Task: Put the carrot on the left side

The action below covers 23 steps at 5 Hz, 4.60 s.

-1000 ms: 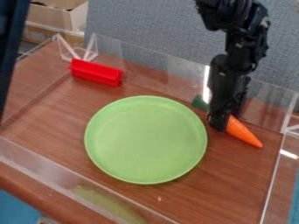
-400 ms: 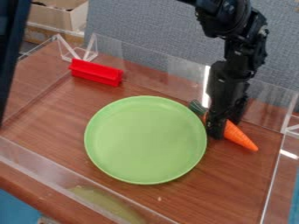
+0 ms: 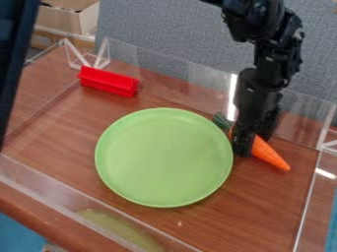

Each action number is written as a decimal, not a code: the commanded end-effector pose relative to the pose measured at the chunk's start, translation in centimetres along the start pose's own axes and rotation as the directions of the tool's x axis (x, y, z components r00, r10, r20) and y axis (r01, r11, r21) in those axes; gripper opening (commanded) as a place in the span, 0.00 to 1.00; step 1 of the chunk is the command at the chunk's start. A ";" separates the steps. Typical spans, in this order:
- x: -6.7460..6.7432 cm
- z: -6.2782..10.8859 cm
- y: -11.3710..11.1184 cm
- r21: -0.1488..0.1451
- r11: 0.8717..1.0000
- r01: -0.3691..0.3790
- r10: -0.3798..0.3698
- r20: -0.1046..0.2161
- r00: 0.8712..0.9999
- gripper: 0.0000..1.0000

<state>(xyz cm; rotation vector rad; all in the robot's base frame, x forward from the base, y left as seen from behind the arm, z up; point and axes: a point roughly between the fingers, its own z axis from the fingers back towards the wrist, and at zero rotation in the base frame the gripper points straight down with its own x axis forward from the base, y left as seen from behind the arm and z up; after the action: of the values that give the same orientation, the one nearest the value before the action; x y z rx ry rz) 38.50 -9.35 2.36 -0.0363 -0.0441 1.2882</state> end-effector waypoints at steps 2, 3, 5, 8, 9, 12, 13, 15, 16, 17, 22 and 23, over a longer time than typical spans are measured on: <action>-0.5 2.3 0.7 -0.024 0.999 0.026 -0.026 -0.025 0.999 0.00; 0.1 3.7 0.4 -0.023 1.000 0.020 -0.021 -0.068 0.997 0.00; 1.7 6.8 -0.5 -0.027 1.000 -0.006 0.001 -0.167 0.986 0.00; 7.4 17.0 -0.2 -0.028 0.978 -0.207 0.186 -0.332 0.925 0.00; 7.2 17.4 0.6 -0.029 0.976 -0.217 0.195 -0.334 0.922 0.00; 5.6 17.6 3.9 -0.036 0.955 -0.294 0.266 -0.335 0.904 0.00; 6.5 17.1 6.4 -0.037 0.936 -0.349 0.317 -0.334 0.888 0.00; 6.5 15.8 9.5 -0.041 0.926 -0.376 0.345 -0.316 0.884 0.00; 7.4 15.3 11.7 -0.031 0.928 -0.371 0.343 -0.314 0.885 0.00; 9.5 14.5 13.4 -0.044 0.913 -0.406 0.377 -0.297 0.878 0.00; 20.1 7.9 22.0 -0.048 0.702 -0.711 0.683 -0.237 0.691 1.00; 19.7 7.3 21.6 -0.043 0.691 -0.722 0.695 -0.235 0.679 1.00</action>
<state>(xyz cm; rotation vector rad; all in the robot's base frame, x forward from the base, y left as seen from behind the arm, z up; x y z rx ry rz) 22.80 15.53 8.21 -0.3241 0.0964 2.0732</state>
